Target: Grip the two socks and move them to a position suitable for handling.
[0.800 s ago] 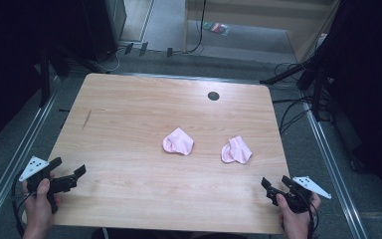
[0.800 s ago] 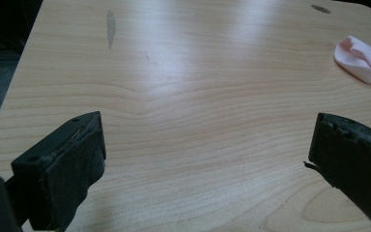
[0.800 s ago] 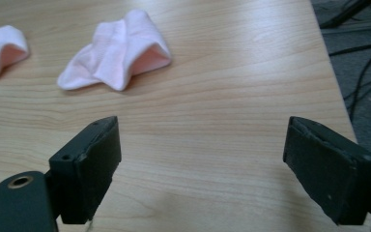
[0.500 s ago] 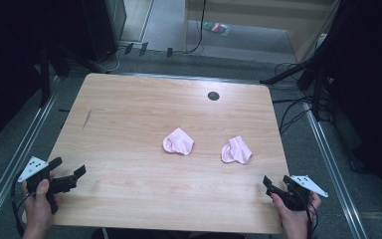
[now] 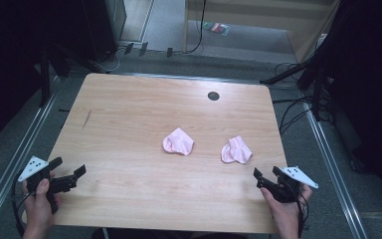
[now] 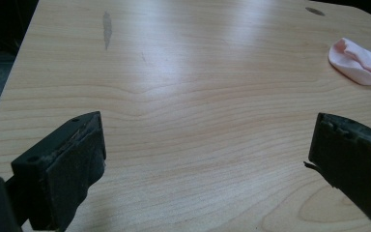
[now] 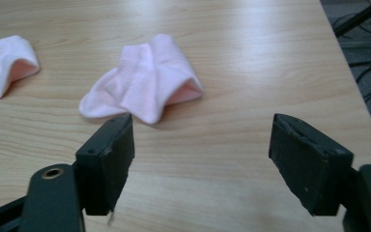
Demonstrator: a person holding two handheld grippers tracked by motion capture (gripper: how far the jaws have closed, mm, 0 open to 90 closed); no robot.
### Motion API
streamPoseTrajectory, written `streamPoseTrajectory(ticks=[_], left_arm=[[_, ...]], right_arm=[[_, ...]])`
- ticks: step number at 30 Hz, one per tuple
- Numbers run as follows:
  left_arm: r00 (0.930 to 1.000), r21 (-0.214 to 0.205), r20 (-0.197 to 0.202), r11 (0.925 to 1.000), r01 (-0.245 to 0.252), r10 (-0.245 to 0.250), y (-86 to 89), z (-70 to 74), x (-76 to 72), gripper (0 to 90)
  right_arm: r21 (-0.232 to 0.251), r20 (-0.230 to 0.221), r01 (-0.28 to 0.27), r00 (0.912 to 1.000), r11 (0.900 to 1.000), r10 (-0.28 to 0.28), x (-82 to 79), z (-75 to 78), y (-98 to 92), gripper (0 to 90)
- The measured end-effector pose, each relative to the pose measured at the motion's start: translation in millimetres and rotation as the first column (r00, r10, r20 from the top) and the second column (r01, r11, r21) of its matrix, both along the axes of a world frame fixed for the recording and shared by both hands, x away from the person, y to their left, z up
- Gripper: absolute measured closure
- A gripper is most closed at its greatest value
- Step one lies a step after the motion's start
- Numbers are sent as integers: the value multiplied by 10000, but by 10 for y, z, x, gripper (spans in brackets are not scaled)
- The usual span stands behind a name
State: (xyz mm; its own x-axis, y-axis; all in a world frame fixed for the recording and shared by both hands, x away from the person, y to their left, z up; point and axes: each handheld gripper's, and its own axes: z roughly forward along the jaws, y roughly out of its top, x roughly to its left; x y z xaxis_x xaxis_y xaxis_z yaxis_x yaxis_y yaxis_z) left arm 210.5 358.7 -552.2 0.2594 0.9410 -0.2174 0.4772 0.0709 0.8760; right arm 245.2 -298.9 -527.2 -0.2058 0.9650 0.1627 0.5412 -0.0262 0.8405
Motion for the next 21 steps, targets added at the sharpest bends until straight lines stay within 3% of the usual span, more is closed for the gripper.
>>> streamPoseTrajectory(ticks=[9,13,21], left_arm=[[10000,48,-59,10000,44,-44,-3,1,8,0],[10000,46,-39,10000,43,-43,-3,1,7,0],[10000,46,-70,10000,34,-34,-6,0,11,0]], right_arm=[[-173,151,-824,9965,9964,827,199,121,294,309],[-228,144,-909,9957,9956,912,325,146,398,315],[-184,-306,-944,9951,9954,938,558,108,530,310]])
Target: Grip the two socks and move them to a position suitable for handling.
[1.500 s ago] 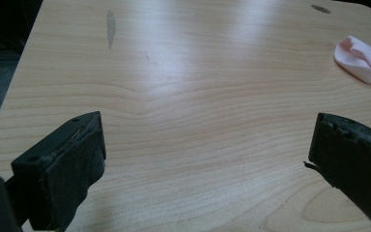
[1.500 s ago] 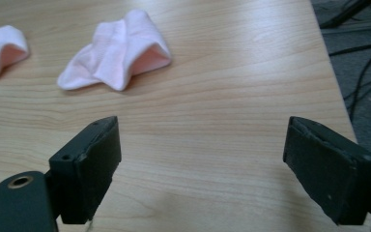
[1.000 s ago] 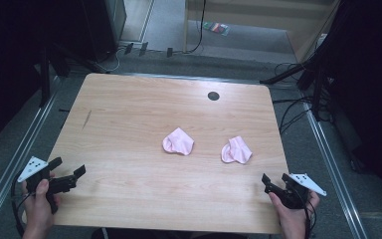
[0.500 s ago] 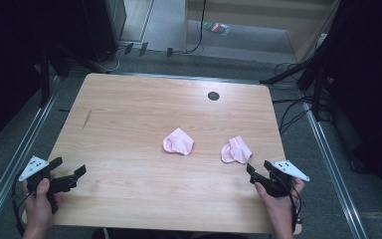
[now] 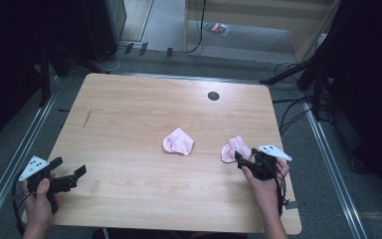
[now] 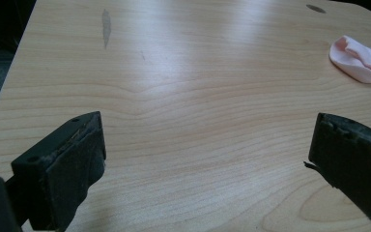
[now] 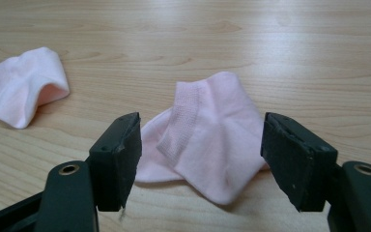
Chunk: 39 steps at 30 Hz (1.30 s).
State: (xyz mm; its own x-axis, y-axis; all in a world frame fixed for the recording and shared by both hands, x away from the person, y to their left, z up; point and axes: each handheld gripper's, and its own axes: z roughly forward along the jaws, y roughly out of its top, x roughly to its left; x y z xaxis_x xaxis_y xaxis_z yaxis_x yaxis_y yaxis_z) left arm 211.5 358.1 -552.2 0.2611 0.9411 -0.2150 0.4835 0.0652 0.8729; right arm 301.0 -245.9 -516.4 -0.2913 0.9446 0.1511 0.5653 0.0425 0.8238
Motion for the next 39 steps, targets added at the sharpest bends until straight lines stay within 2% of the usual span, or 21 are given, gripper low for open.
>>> streamPoseTrajectory(ticks=[13,19,25,27,30,36,39], left_arm=[[10000,32,12,10000,-6,6,-6,-1,0,0],[10000,26,-3,10000,-8,8,-3,-1,1,0],[10000,42,3,10000,-6,6,-4,0,0,0],[10000,31,2,10000,-14,14,-3,-1,1,0],[10000,6,-20,10000,-23,23,-2,-1,3,0],[10000,8,-25,10000,-28,28,0,0,1,0],[10000,10,-4,10000,-21,21,0,-1,2,0]], right_arm=[[-324,-744,-181,9971,9993,156,293,-61,176,289],[-854,-1038,89,9944,9963,-178,409,-165,251,307],[-1096,-1317,365,9900,9933,-509,453,-254,271,325],[-1334,-1270,363,9905,9904,-534,449,-254,286,370],[-1901,-1102,399,9920,9810,-617,426,-263,315,444],[-2101,-991,287,9938,9773,-505,405,-252,301,692],[-2127,-994,182,9942,9770,-402,416,-247,276,745]])
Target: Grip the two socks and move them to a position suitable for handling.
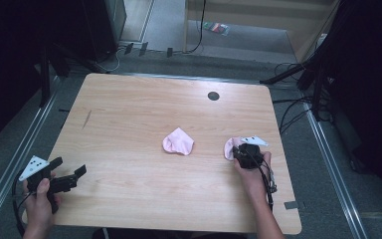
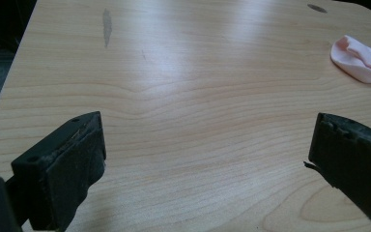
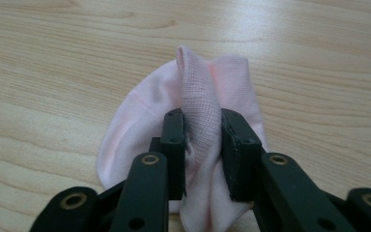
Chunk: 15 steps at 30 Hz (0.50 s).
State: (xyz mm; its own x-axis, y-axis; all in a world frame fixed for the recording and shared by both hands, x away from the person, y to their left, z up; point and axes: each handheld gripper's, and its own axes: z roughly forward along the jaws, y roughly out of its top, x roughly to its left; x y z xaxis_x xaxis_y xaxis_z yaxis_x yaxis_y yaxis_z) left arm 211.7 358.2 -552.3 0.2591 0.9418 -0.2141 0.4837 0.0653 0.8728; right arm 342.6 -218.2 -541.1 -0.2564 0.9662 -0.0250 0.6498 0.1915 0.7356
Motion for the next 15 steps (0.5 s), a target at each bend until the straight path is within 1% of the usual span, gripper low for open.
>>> streamPoseTrajectory(ticks=[1,2,3,4,7,10,12,15], left_arm=[[10000,9,-9,10000,-9,9,0,1,0,0],[10000,-17,-7,10000,-5,5,-1,0,0,0],[10000,-21,-11,10000,6,-6,1,1,-1,0],[10000,-24,-13,10000,6,-6,2,1,-1,0],[10000,20,-43,10000,-6,6,-3,1,2,0],[10000,74,-62,10000,-14,14,-9,2,4,0],[10000,108,-54,9999,-9,10,-13,1,7,0],[10000,158,-92,9999,-5,7,-17,2,8,0]], right_arm=[[-9,10,37,10000,10000,-37,-2,1,-5,758],[-277,154,1,9999,9996,3,-6,-3,0,766],[-369,254,-64,9997,9993,73,-11,-5,5,771],[-324,280,-4,9996,9995,13,-17,-2,7,774],[246,358,86,9993,9997,-95,-58,53,-4,779],[481,740,31,9972,9988,-66,-130,164,5,779],[595,864,9,9962,9982,-60,-186,244,22,779],[823,968,-167,9953,9965,86,-269,345,62,779]])
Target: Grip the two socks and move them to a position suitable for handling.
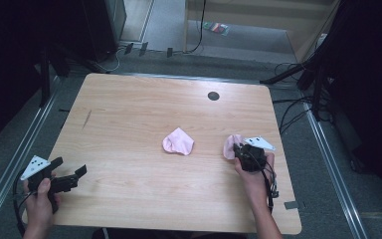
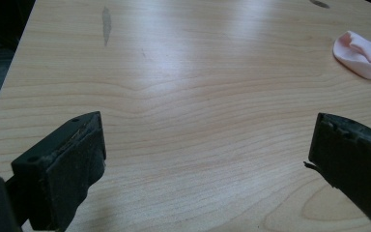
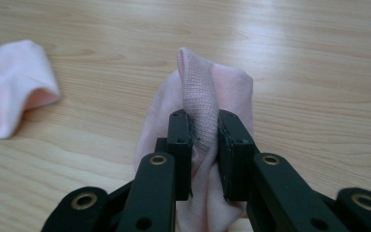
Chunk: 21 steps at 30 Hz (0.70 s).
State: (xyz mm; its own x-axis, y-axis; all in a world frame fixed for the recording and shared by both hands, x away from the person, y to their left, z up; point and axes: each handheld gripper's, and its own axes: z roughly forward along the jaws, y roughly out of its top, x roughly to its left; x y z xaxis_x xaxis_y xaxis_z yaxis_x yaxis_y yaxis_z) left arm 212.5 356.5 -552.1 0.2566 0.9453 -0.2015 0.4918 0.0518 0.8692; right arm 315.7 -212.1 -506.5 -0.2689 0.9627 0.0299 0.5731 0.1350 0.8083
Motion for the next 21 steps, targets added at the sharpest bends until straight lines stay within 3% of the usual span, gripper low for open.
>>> streamPoseTrajectory(ticks=[13,21], left_arm=[[10000,93,-10,9999,-39,39,-11,2,0,0],[10000,95,-12,9999,-54,54,-11,1,1,0]], right_arm=[[1118,394,-823,9961,9903,784,-430,358,283,778],[931,423,-1189,9924,9885,1154,-680,392,510,775]])
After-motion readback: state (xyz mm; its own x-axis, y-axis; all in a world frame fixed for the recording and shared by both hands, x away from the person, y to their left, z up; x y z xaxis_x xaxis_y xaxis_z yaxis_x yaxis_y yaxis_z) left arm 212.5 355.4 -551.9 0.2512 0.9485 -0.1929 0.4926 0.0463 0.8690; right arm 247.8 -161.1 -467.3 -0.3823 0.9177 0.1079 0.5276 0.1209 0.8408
